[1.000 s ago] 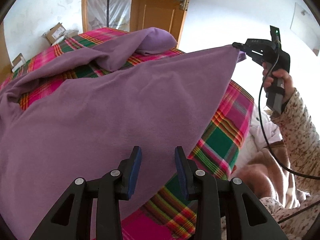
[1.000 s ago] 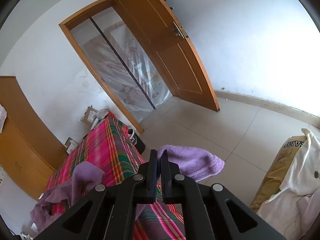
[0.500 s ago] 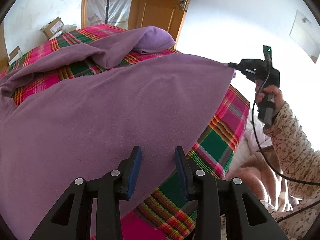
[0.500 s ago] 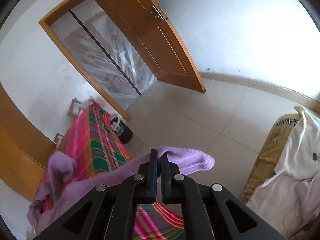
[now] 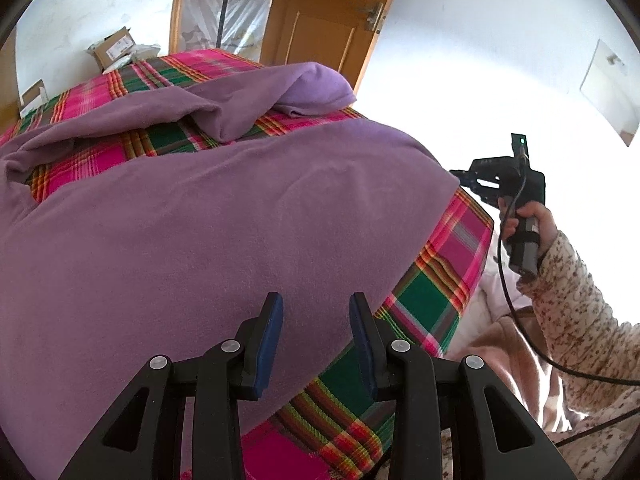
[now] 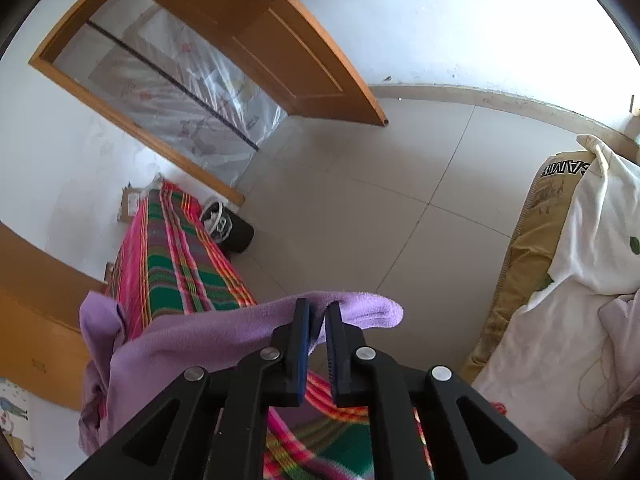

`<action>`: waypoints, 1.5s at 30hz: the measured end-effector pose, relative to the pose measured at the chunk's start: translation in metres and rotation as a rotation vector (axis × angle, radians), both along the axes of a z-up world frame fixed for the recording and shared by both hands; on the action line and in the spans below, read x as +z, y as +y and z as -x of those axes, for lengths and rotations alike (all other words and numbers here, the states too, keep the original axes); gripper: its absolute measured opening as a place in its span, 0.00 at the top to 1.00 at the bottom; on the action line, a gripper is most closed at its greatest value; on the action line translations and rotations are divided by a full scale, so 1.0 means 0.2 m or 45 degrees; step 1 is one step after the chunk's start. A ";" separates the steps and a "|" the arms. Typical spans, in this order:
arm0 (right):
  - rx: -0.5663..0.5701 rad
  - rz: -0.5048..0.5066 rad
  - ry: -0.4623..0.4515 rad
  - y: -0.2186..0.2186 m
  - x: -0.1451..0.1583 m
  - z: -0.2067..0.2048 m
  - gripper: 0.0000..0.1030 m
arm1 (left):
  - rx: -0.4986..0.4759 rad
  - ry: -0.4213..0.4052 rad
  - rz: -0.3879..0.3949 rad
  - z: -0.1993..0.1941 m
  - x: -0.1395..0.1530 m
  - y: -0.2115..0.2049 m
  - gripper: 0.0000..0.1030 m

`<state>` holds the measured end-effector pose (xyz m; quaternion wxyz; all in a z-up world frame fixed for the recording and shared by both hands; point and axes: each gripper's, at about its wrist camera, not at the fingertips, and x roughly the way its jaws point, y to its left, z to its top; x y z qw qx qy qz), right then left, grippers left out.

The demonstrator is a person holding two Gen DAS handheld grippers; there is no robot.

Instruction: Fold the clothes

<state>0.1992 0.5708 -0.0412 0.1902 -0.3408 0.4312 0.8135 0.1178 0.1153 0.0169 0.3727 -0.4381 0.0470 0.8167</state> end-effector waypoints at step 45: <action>0.472 -0.253 -0.022 -0.42 0.30 0.64 0.94 | -0.084 -0.160 -0.065 0.32 -0.05 0.11 0.65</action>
